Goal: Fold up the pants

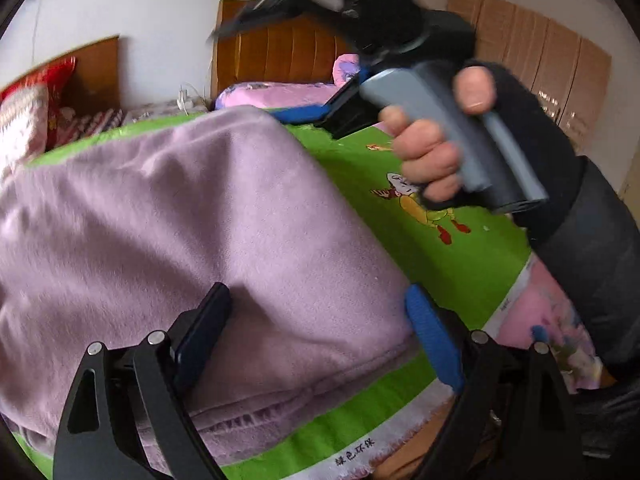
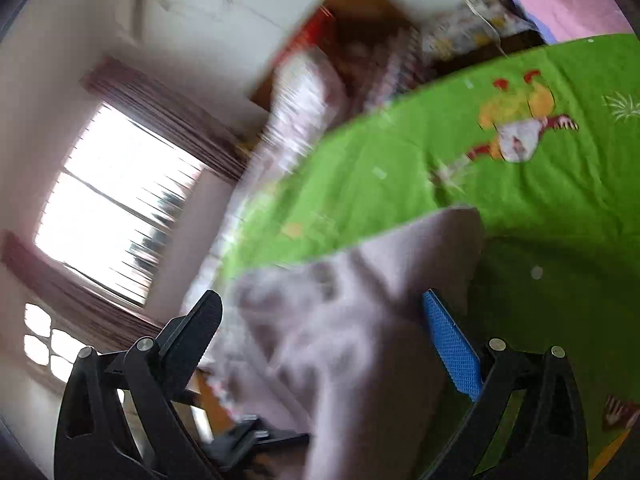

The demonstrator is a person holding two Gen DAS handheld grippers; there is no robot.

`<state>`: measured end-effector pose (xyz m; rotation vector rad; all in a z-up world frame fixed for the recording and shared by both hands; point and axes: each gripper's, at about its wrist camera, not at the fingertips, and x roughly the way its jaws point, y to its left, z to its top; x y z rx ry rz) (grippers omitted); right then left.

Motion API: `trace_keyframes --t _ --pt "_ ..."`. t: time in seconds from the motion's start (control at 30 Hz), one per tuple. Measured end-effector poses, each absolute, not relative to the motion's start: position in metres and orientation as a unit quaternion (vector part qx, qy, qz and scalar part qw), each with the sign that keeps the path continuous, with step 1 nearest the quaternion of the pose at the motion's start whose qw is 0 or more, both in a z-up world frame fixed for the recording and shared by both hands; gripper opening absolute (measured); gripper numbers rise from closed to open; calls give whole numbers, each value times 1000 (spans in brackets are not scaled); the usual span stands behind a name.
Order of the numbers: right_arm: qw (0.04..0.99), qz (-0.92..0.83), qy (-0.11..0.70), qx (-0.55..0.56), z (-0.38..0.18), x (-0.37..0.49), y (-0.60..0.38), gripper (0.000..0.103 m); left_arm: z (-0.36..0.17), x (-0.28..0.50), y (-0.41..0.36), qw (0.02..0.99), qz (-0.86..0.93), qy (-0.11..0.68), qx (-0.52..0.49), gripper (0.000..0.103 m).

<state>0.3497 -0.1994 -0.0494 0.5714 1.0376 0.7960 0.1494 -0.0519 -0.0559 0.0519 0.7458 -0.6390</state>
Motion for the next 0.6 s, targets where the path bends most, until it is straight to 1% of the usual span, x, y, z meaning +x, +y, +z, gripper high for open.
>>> trace_keyframes --t 0.03,0.17,0.23,0.3,0.33,0.43,0.47,0.53,0.6 --pt "758 348 495 245 -58 357 -187 98 -56 150 -52 880 -309 360 25 89" --pt "798 260 509 193 -73 386 -176 98 -59 150 -47 877 -312 365 24 89" --pt "794 262 500 224 -76 398 -185 96 -60 147 -44 877 -315 362 27 89" --pt "783 282 472 290 -63 387 -205 96 -59 147 -40 876 -316 363 23 89" --pt "784 292 462 295 -57 382 -209 96 -58 147 -40 877 -315 362 24 89" --pt "800 325 421 276 -25 342 -213 97 -48 142 -40 881 -311 355 21 87" --pt "796 346 417 269 -17 328 -211 99 -42 139 -41 882 -315 349 17 87" --pt "795 358 422 248 -11 318 -206 99 -29 136 -43 883 -336 328 4 87" --pt "791 365 434 231 -10 326 -191 99 -24 140 -49 884 -337 322 16 88"
